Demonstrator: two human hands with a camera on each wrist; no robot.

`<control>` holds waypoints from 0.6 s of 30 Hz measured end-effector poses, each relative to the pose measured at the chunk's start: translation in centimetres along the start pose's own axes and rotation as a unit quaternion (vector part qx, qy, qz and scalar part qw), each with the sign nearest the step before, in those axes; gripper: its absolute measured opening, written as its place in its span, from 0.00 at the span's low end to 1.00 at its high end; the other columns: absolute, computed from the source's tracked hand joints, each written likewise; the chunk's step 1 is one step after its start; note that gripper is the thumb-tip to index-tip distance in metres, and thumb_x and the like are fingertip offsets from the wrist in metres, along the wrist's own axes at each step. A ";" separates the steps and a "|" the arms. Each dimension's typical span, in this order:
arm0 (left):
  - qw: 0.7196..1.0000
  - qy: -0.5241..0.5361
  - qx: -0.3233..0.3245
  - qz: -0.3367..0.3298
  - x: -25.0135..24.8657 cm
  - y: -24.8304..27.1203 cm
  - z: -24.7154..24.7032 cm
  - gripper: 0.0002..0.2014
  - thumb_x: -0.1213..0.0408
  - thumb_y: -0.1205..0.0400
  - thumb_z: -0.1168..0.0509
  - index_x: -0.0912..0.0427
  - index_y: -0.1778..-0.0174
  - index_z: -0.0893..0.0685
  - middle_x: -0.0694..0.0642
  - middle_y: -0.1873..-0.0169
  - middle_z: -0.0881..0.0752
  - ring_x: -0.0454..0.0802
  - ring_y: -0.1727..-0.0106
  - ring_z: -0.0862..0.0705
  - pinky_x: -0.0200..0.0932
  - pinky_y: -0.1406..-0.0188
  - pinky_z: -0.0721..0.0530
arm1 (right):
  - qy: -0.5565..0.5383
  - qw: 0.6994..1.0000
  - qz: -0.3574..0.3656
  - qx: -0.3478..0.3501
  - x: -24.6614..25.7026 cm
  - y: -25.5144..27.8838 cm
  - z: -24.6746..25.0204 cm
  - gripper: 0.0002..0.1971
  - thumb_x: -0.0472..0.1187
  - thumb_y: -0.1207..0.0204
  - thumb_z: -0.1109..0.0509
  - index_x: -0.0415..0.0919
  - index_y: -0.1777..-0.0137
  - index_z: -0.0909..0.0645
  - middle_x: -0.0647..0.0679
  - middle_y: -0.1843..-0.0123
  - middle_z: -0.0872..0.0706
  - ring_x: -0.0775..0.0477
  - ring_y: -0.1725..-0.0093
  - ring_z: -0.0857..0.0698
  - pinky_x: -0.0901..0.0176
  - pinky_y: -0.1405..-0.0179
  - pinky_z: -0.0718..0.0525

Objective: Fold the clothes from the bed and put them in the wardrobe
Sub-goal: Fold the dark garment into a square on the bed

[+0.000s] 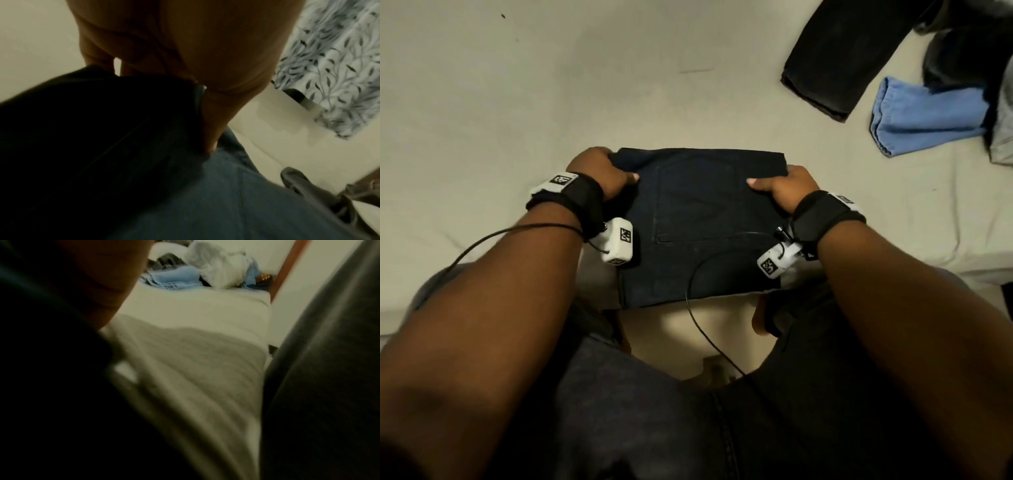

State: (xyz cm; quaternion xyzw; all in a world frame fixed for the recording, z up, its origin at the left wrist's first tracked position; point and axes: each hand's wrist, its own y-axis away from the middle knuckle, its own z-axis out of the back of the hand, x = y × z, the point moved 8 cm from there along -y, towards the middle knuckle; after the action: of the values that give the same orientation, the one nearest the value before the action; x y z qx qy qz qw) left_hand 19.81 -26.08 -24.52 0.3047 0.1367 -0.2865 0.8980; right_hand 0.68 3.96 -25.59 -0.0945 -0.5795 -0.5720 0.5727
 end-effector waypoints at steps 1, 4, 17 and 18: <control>1.000 0.026 0.013 -0.002 -0.1 0.4 0.2 0.21 0.51 0.23 0.23 0.58 0.38 0.12 0.61 0.42 0.10 0.61 0.41 0.13 0.51 0.38 0.16 | -0.035 0.999 0.002 0.011 0.5 0.6 -0.1 0.12 0.32 0.30 0.17 0.40 0.47 0.10 0.47 0.52 0.06 0.38 0.44 0.08 0.53 0.49 0.08; 0.992 0.123 -0.026 -0.019 -0.7 2.3 2.2 0.11 0.58 0.24 0.21 0.57 0.49 0.10 0.57 0.52 0.09 0.56 0.48 0.11 0.50 0.41 0.14 | -0.072 0.995 0.066 -0.005 2.9 2.4 1.1 0.16 0.25 0.32 0.20 0.36 0.44 0.10 0.42 0.49 0.06 0.40 0.46 0.08 0.47 0.43 0.09; 0.892 0.278 -0.199 -0.295 -1.9 12.2 8.9 0.20 0.69 0.32 0.20 0.34 0.63 0.13 0.36 0.63 0.11 0.42 0.56 0.13 0.44 0.47 0.13 | 0.078 0.872 0.461 -0.144 8.8 12.5 7.6 0.20 0.37 0.37 0.16 0.58 0.56 0.22 0.41 0.50 0.16 0.45 0.49 0.16 0.59 0.45 0.20; 0.921 0.193 -0.178 -0.287 -1.2 12.0 7.3 0.23 0.71 0.32 0.19 0.31 0.63 0.14 0.39 0.63 0.10 0.44 0.55 0.12 0.43 0.47 0.14 | 0.151 0.874 0.445 -0.122 7.1 12.0 6.9 0.21 0.36 0.40 0.16 0.59 0.56 0.22 0.44 0.50 0.17 0.44 0.48 0.17 0.59 0.45 0.22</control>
State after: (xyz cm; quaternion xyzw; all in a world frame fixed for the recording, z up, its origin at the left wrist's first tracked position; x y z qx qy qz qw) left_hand 26.59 -22.36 -12.70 0.1368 0.4381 -0.4387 0.7726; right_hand 3.73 9.31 -11.26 -0.3241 -0.3084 -0.3302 0.8311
